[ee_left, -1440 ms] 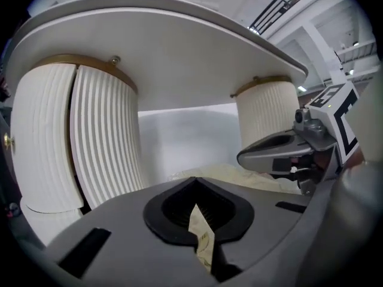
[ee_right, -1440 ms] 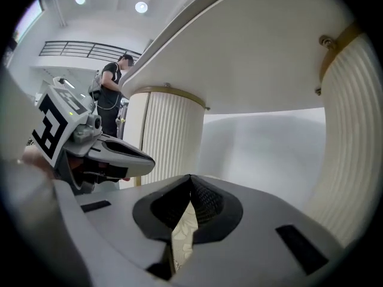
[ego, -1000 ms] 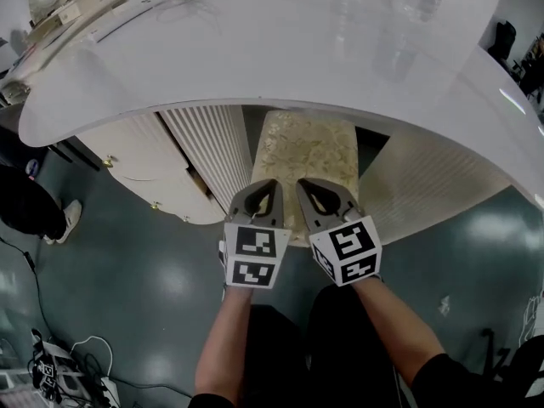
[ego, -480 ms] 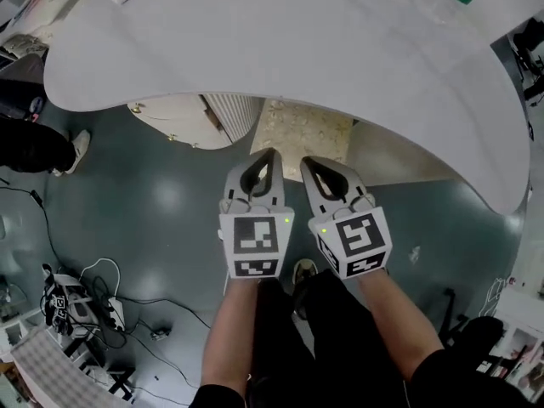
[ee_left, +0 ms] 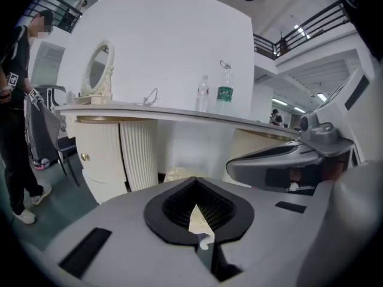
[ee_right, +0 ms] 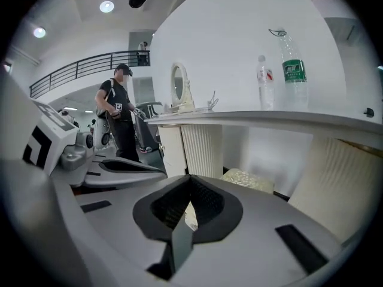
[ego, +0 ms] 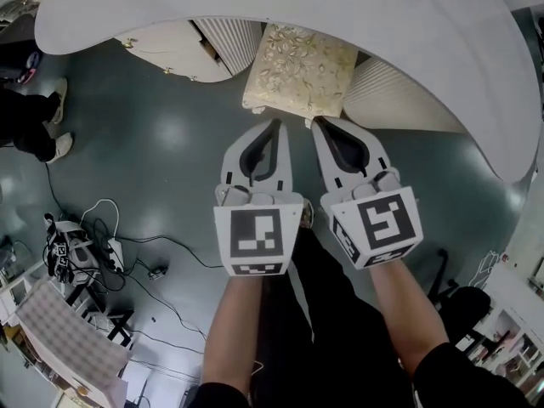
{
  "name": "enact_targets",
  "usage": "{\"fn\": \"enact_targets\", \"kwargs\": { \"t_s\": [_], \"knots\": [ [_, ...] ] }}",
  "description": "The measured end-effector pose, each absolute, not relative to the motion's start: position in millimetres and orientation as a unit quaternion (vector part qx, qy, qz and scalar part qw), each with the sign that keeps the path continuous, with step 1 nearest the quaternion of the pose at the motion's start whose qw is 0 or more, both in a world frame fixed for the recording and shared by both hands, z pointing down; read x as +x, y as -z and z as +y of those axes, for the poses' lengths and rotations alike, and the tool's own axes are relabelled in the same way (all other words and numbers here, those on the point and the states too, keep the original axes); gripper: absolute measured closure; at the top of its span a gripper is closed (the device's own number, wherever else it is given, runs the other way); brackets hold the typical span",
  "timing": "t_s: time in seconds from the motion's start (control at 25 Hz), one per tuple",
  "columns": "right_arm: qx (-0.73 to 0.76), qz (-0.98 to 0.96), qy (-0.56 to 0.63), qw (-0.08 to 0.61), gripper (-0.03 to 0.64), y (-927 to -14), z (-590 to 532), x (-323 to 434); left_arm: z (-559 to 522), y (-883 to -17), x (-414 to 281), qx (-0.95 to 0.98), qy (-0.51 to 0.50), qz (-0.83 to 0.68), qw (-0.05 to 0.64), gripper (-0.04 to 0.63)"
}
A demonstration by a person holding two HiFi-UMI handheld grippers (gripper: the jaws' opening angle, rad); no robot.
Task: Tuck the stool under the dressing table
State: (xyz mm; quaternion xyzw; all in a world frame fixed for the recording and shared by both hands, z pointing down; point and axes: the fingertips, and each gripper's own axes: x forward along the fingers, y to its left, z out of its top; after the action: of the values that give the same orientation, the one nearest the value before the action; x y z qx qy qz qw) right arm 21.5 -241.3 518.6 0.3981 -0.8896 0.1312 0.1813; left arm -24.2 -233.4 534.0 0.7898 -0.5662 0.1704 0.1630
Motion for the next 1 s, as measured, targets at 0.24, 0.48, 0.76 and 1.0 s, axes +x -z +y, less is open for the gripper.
{"fn": "enact_targets", "kwargs": {
  "t_s": [0.24,0.48,0.76,1.0],
  "knots": [
    [0.405,-0.886,-0.138,0.178,0.611,-511,-236,27,-214,-528,-31,0.779,-0.187,-0.572,0.177,0.592],
    [0.392,-0.890,-0.146,0.180,0.611,-478,-208,10,-198,-485,-48,0.780,-0.218,-0.566,0.153,0.592],
    [0.392,-0.892,-0.155,0.164,0.611,-405,-164,-8,-164,-406,-64,0.797,-0.216,-0.547,0.138,0.592],
    [0.396,-0.892,-0.153,0.157,0.611,-345,-131,0,-128,-358,-52,0.813,-0.231,-0.520,0.125,0.592]
  ]
}}
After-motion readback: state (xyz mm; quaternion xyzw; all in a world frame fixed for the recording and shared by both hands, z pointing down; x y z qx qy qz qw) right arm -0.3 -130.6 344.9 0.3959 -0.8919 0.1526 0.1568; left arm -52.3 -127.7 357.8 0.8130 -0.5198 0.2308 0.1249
